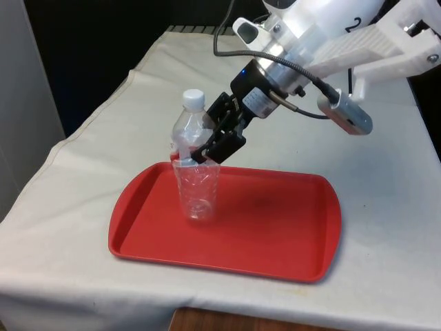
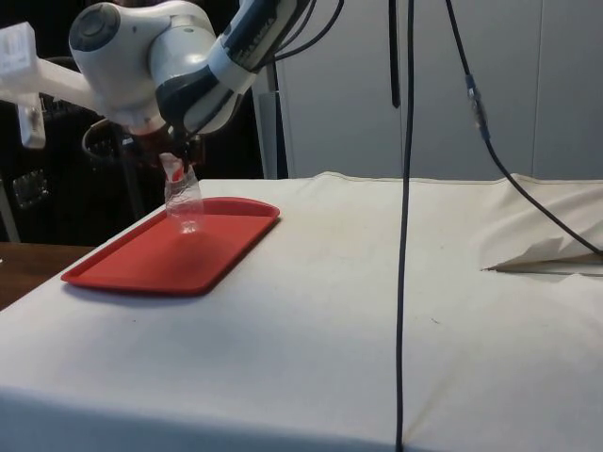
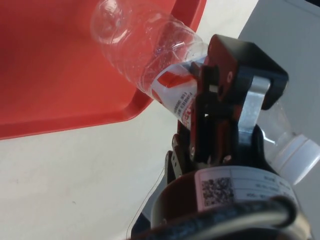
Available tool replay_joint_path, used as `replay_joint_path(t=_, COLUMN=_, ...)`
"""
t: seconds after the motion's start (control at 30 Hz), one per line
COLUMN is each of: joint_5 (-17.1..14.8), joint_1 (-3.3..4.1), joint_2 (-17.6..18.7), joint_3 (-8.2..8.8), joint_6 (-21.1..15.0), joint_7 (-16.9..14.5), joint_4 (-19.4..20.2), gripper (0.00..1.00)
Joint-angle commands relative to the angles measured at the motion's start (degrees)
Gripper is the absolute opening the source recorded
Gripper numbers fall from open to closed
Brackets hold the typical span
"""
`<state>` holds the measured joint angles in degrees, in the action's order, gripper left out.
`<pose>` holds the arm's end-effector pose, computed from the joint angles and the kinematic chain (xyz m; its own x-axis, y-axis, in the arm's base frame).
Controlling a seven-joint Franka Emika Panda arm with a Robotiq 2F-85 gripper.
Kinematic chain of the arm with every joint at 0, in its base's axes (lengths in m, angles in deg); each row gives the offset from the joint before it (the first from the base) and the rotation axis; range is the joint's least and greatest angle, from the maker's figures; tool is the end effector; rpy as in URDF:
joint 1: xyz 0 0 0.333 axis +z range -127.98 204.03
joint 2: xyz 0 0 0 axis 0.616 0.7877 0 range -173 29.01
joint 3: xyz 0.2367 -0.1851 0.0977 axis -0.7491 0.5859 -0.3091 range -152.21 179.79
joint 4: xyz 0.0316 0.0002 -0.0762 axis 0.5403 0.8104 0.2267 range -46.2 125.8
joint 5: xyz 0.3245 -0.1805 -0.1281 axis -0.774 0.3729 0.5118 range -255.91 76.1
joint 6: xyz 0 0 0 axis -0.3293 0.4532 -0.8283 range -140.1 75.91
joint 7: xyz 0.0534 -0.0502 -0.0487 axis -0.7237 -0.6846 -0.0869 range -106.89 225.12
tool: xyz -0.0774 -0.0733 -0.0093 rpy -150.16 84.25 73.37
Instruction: Place the bottle upright on the tray.
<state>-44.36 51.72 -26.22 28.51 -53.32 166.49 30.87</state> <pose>0.7390 0.0058 0.2500 0.1725 -0.6716 0.7206 -0.9604 -0.2772 -0.0284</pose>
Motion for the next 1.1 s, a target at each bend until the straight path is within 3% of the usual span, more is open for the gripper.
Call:
replay_joint_path(t=0.0, joint_5=-0.6, joint_1=-0.40, joint_2=0.2, joint_3=-0.34, joint_6=-0.6, joint_7=0.1, joint_4=-0.3, gripper=0.14)
replay_joint_path(t=0.07, joint_5=-0.7, joint_1=-0.52, joint_2=0.3, joint_3=-0.52, joint_6=-0.7, joint_7=0.2, joint_4=-0.3, gripper=0.14)
replay_joint_path(t=0.1, joint_5=-0.1, joint_1=-0.17, joint_2=0.2, joint_3=-0.17, joint_6=-0.1, joint_7=0.3, joint_4=-0.1, gripper=0.14)
replay_joint_path(t=0.13, joint_5=-0.7, joint_1=-0.57, joint_2=0.3, joint_3=-0.57, joint_6=-0.7, joint_7=0.2, joint_4=-0.3, gripper=0.14)
replay_joint_path(t=0.4, joint_5=-1.1, joint_1=-1.38, joint_2=0.3, joint_3=-1.49, joint_6=-0.7, joint_7=0.1, joint_4=-0.3, gripper=0.14)
replay_joint_path(t=0.43, joint_5=-0.5, joint_1=-0.92, joint_2=0.2, joint_3=-1.03, joint_6=-0.1, joint_7=0.4, joint_4=-0.1, gripper=0.14)
replay_joint_path(t=0.47, joint_5=-1.2, joint_1=-1.49, joint_2=0.3, joint_3=-1.55, joint_6=-0.8, joint_7=0.1, joint_4=-0.3, gripper=0.14)
replay_joint_path(t=0.6, joint_5=-1.5, joint_1=-2.01, joint_2=0.3, joint_3=-2.18, joint_6=-0.8, joint_7=0.0, joint_4=-0.3, gripper=0.14)
replay_joint_path(t=0.73, joint_5=-1.5, joint_1=-2.23, joint_2=0.4, joint_3=-2.52, joint_6=-0.7, joint_7=0.0, joint_4=-0.4, gripper=0.14)
replay_joint_path(t=0.77, joint_5=-0.7, joint_1=-1.78, joint_2=0.2, joint_3=-2.01, joint_6=-0.2, joint_7=0.4, joint_4=-0.1, gripper=0.14)
replay_joint_path(t=0.83, joint_5=-1.5, joint_1=-2.41, joint_2=0.5, joint_3=-2.75, joint_6=-0.6, joint_7=0.0, joint_4=-0.5, gripper=0.14)
replay_joint_path(t=1.07, joint_5=-1.5, joint_1=-2.58, joint_2=0.6, joint_3=-2.98, joint_6=-0.3, joint_7=-0.2, joint_4=-0.7, gripper=0.14)
